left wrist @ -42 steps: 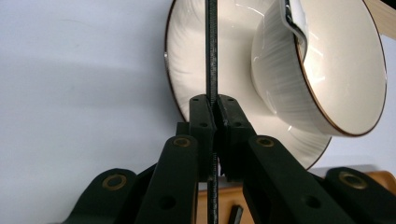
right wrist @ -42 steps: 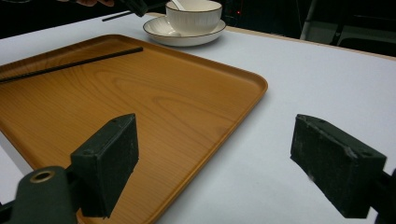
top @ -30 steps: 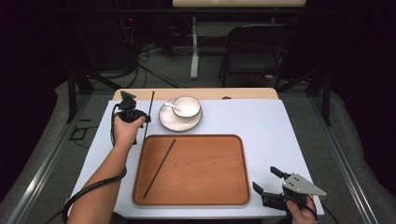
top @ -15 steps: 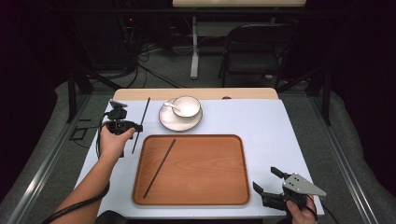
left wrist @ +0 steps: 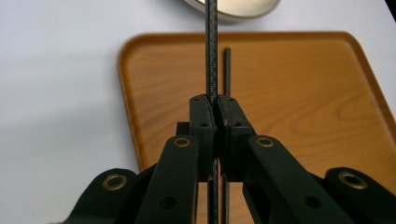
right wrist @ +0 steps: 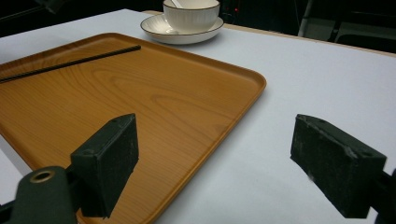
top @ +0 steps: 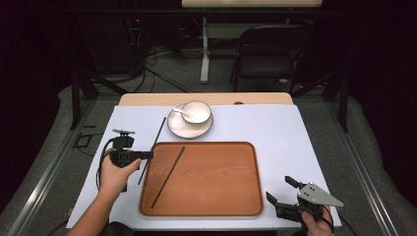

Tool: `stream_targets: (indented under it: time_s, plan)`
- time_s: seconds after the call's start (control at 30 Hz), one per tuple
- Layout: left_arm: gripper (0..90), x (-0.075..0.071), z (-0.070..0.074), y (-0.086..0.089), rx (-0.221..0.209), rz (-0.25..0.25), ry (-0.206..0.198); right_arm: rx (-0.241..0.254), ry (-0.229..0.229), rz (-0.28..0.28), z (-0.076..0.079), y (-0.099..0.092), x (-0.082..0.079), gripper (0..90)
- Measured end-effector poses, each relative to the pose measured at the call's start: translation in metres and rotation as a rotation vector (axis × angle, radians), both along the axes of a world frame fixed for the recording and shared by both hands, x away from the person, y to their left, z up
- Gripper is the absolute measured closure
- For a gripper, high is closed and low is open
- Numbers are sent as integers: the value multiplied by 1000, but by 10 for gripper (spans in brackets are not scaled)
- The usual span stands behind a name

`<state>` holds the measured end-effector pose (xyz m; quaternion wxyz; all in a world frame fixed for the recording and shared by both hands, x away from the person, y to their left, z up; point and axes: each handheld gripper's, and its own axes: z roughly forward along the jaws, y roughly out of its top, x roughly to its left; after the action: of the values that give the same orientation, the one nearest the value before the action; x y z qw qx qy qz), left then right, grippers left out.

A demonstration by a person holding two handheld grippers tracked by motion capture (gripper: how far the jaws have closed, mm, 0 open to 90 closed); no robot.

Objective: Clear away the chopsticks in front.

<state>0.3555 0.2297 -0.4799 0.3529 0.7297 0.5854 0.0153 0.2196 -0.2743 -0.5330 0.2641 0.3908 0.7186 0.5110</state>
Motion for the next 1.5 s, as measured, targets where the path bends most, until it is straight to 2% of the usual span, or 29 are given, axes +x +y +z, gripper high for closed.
stream_targets:
  time_s: [0.23,0.4,0.6,0.73,0.97,1.5]
  plan:
    - [856,-23,-15,-11,25,-52,-2,-2,-2,-1,0,0,0,147]
    - [856,-28,-26,-18,50,-78,5,0,0,-3,0,0,0,147]
    - [855,-27,-37,-23,78,-95,29,-2,-1,-2,0,0,-1,147]
    - [855,-25,-43,-22,95,-89,49,1,-2,-4,0,0,-1,147]
    - [854,-22,-49,-23,100,-94,81,-2,-2,-1,0,0,-1,147]
    - [848,-19,-53,-22,99,-75,92,-2,-4,0,0,0,-1,147]
